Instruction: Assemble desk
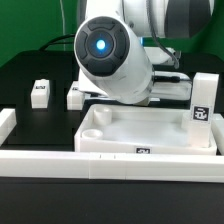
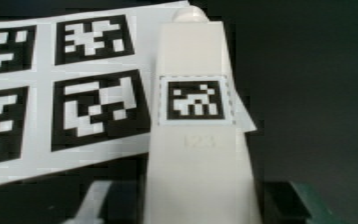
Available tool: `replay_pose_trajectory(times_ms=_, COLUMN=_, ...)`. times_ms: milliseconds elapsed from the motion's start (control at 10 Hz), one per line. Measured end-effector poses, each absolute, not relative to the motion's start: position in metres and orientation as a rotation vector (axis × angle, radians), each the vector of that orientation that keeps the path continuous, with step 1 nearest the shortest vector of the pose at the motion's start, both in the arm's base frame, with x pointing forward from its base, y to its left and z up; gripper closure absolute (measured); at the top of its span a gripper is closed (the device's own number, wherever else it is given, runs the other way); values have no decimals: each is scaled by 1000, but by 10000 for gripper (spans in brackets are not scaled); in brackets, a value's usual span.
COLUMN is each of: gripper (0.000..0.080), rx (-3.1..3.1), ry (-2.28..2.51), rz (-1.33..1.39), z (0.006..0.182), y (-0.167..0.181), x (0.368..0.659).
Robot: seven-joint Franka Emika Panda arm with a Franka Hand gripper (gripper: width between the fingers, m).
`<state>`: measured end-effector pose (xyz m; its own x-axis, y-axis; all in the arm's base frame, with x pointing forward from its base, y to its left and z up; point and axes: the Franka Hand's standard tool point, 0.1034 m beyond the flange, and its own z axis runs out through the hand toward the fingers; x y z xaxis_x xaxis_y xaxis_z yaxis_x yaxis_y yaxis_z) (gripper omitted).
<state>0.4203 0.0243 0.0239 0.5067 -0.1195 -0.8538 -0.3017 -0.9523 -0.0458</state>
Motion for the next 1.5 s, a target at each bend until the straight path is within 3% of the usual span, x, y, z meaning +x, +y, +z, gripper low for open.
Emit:
replay_pose_trajectory(times_ms=200, gripper=511, rx=-2560, ry=338, rz=1407, z=36, y=22, x=425)
replay_pose_trajectory(times_ms=500, gripper=511, rx=-2557, ry=226, rz=1350, z=74, y=19, x=439)
replay_pose_trajectory(times_ms=800, gripper=509, rx=-2584, ry=228, rz=1300, z=74, y=18, x=445)
replay_pose_trajectory(times_ms=1000, gripper=509, rx=-2684, ry=245, rz=1116, z=72, y=16, x=460)
replay_pose_trajectory(times_ms=1200, gripper=509, rx=-2727, ry=251, rz=994, z=94, y=12, x=467)
replay_pose_trajectory(times_ms=1400, gripper=509, rx=-2775, ry=256, rz=833, z=132, y=5, x=486)
replay_pose_trajectory(times_ms=1500, gripper=509, rx=-2789, ry=256, rz=784, z=143, y=3, x=492)
